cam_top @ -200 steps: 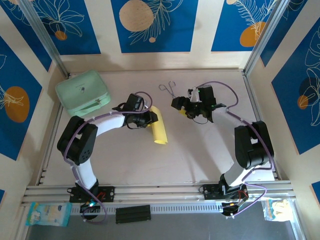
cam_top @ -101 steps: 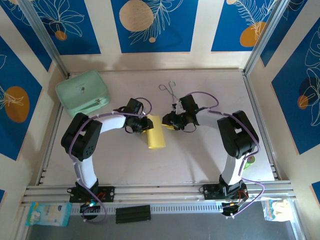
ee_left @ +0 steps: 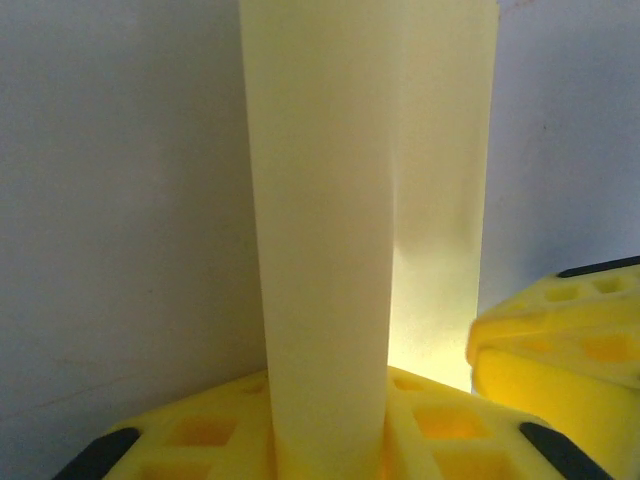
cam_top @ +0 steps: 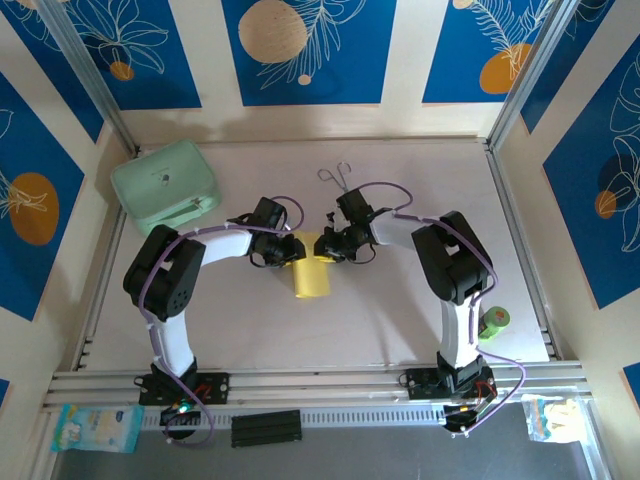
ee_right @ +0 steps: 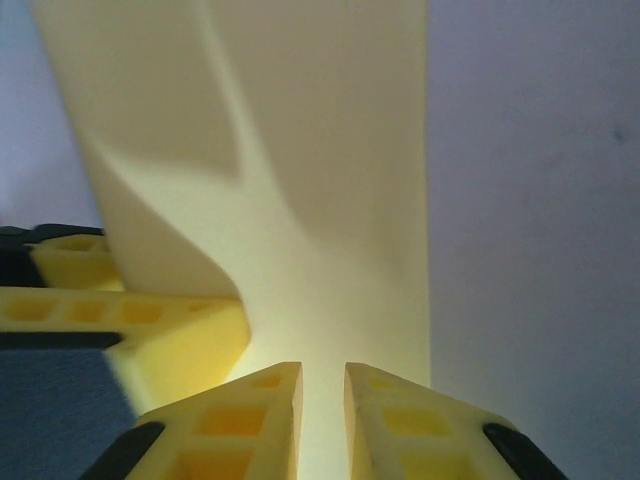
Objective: Fold a paper plane with a square sheet of paper (pick it up from the middle)
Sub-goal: Hold the square sheet of paper at the center of the table.
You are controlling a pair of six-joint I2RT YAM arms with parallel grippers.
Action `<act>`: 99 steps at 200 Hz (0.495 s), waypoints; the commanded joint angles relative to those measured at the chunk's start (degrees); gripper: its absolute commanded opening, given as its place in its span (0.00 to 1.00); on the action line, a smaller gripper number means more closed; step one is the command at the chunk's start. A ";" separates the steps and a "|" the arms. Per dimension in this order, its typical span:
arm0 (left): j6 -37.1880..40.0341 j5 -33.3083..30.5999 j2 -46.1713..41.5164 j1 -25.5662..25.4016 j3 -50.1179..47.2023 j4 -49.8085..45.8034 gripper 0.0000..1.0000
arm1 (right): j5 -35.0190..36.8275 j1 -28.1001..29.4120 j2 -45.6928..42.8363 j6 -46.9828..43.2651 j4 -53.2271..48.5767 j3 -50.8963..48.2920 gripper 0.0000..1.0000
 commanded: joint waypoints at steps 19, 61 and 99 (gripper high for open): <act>-0.66 -3.41 0.46 0.33 0.67 -4.92 0.36 | 3.20 0.43 2.76 -0.70 -6.15 2.40 0.19; -3.15 -5.87 -3.75 0.17 1.21 -10.27 0.53 | 4.71 0.43 4.77 0.73 -8.97 3.34 0.18; -4.46 -5.77 -4.81 -0.79 -0.50 -10.73 0.61 | 3.78 0.36 4.63 1.20 -8.74 3.96 0.18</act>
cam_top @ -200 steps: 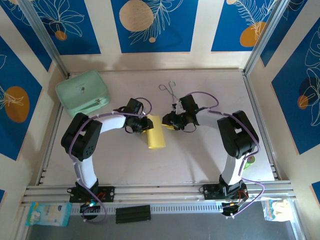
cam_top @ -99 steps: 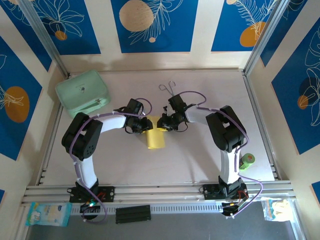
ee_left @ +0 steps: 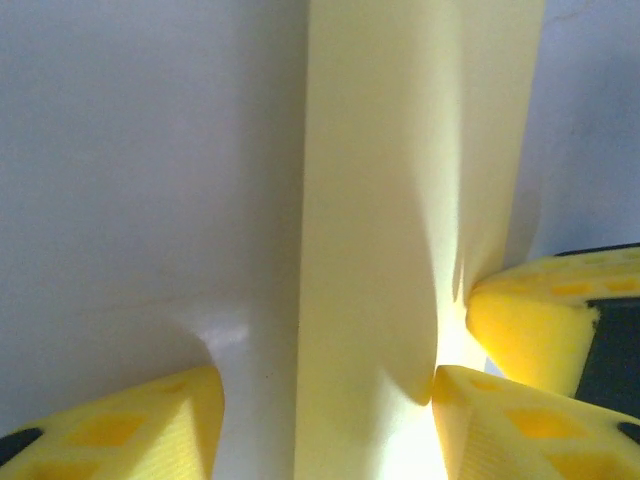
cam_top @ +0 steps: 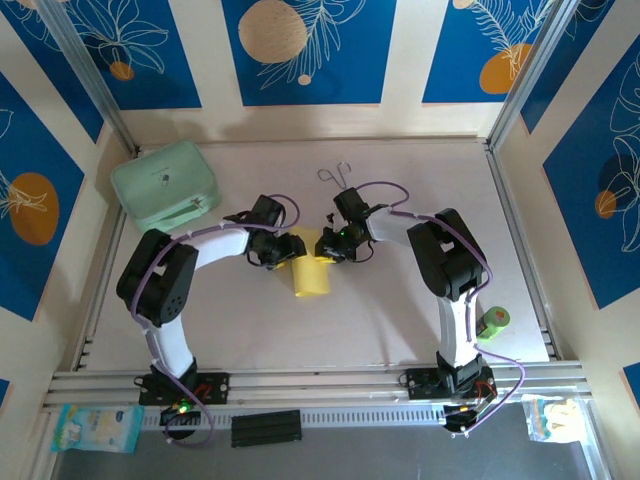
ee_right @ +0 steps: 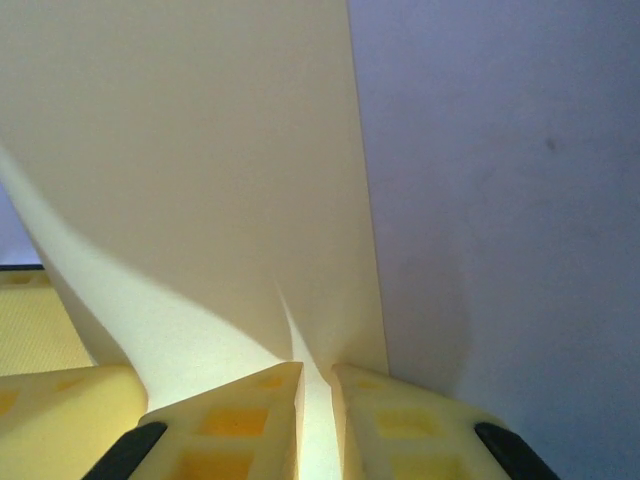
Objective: Fold a paper plane with a square sheet of paper (pick it up from the middle)
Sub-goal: Hold the square sheet of paper at the center of the table.
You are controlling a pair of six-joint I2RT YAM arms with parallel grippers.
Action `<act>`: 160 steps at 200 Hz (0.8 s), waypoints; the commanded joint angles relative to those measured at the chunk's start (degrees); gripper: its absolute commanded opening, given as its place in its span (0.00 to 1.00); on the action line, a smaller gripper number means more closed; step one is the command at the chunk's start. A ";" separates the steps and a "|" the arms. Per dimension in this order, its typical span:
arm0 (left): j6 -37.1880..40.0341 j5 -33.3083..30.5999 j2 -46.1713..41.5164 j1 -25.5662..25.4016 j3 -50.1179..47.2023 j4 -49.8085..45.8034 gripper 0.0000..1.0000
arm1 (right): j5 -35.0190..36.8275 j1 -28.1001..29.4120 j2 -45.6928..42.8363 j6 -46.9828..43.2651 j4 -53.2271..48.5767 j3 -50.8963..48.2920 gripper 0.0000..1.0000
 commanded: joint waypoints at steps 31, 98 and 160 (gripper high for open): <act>-1.02 0.23 1.04 -2.03 0.31 -2.92 0.66 | -0.74 0.06 1.80 1.80 -2.78 1.14 0.19; 0.48 -3.79 5.90 -2.51 2.87 -8.42 0.57 | -4.78 -1.91 -3.50 4.06 0.33 0.97 0.22; 1.85 -4.98 7.63 -2.49 2.79 -8.49 0.46 | -1.22 -4.63 -8.89 3.54 1.62 -3.26 0.24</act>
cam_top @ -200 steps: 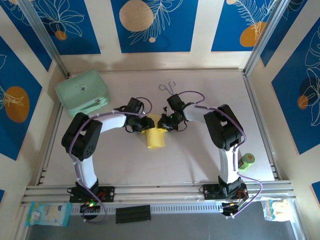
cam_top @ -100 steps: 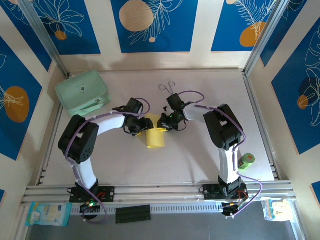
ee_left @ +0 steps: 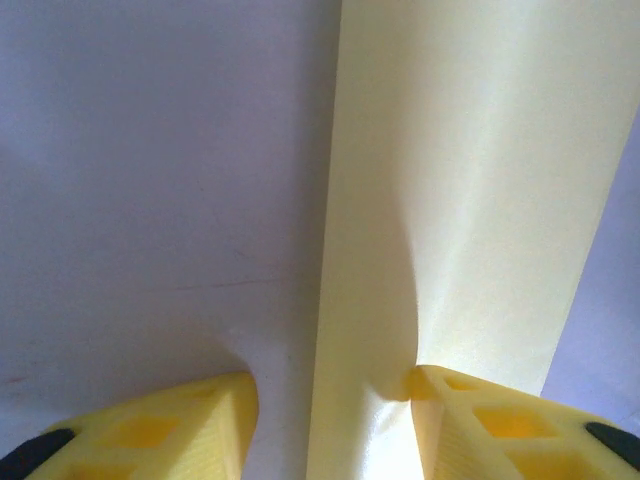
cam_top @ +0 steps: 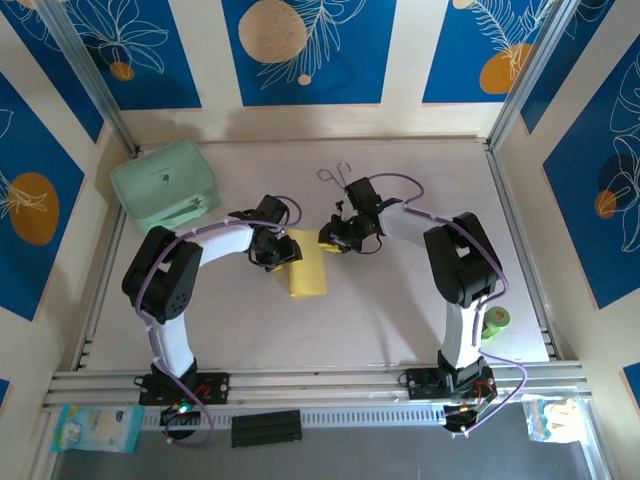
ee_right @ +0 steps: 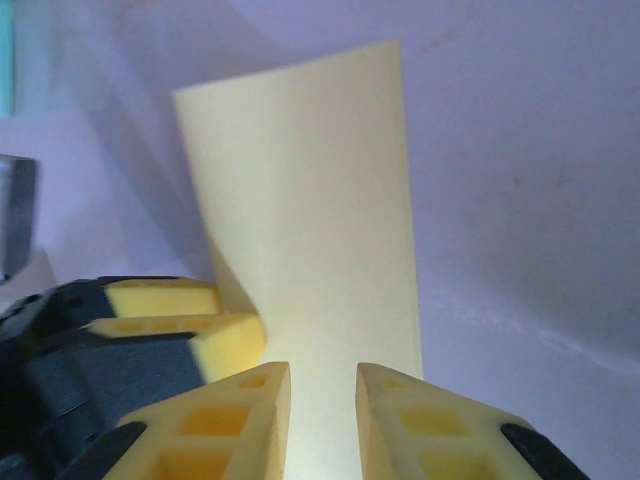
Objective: Fold a paper plane with a square sheet of paper (pick it up from the middle)
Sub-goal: Hold the square sheet of paper at the center of the table.
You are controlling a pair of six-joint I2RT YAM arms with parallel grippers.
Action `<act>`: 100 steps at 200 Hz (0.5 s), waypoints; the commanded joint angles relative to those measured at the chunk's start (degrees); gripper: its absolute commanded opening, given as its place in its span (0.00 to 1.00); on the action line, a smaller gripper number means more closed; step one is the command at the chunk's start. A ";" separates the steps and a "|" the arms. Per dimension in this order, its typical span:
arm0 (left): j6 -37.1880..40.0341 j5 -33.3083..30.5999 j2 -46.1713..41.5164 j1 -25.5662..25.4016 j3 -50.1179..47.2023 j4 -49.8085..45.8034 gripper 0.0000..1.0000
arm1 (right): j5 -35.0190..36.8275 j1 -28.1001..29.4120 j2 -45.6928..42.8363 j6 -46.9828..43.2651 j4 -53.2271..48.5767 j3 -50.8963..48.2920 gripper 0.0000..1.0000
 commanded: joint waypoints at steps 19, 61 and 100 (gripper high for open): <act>2.60 -1.11 5.35 -1.03 0.01 -2.89 0.46 | 0.63 -1.69 -2.44 0.32 -0.06 -2.34 0.25; 3.12 -0.49 6.27 -1.07 0.48 -2.88 0.48 | 0.81 -1.87 -2.47 0.41 0.17 -2.76 0.24; 3.16 -0.54 6.91 -1.05 0.44 -3.07 0.48 | 0.51 -1.86 -2.20 0.51 0.44 -2.86 0.24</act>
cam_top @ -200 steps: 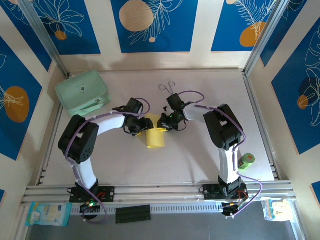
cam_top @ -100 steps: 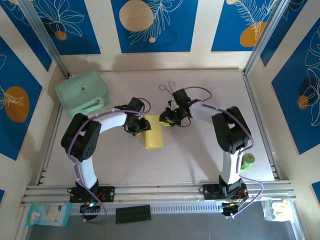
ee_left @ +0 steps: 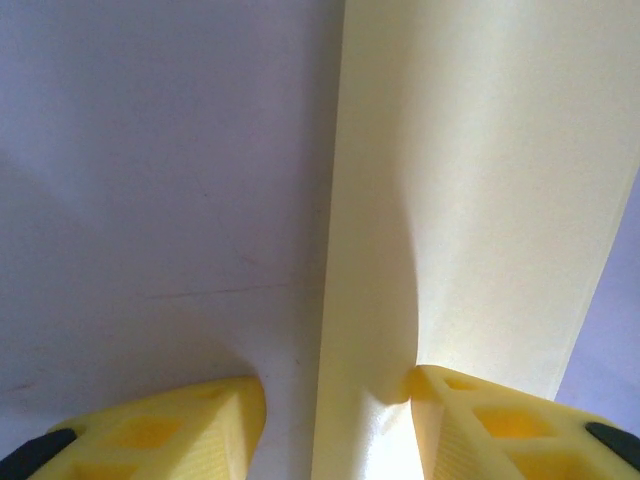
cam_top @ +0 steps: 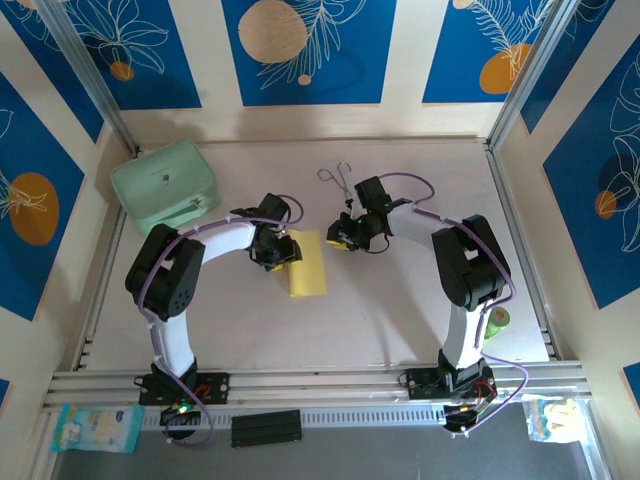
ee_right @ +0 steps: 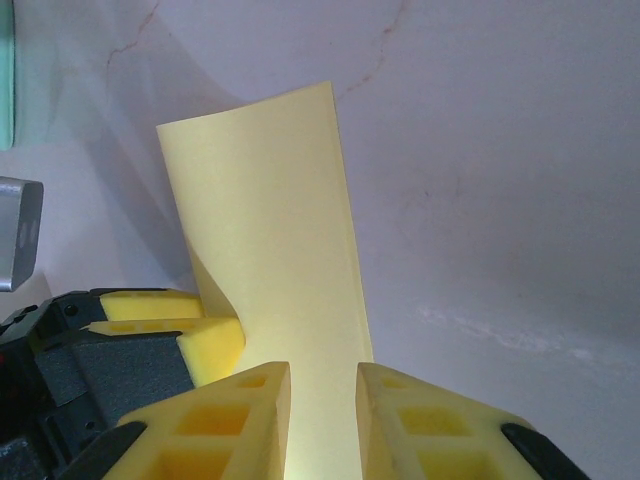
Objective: Fold a paper plane with a square sheet of paper (pick it up from the middle)
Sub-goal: Hold the square sheet of paper at the center of the table.
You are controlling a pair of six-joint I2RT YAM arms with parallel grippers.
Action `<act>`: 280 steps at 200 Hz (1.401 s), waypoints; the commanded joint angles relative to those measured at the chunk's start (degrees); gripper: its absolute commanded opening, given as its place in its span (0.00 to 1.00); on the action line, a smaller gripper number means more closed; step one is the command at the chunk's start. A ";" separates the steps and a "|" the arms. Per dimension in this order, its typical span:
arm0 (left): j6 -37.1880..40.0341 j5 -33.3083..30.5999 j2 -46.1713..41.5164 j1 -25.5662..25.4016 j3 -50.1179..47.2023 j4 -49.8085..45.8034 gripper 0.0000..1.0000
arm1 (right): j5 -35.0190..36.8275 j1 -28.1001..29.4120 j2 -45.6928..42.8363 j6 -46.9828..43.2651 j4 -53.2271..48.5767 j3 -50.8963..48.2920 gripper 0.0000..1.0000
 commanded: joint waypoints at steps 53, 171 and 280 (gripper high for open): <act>1.48 -0.13 6.22 -1.05 -1.72 -0.35 0.50 | -2.95 0.97 0.66 -0.09 1.15 -0.38 0.24; 2.09 0.39 8.00 -1.13 -2.81 -0.17 0.51 | -4.84 4.84 5.69 -0.99 1.10 1.67 0.23; 2.53 1.02 9.95 -1.25 -2.70 -0.16 0.53 | -5.55 5.39 7.17 -1.94 1.43 2.57 0.22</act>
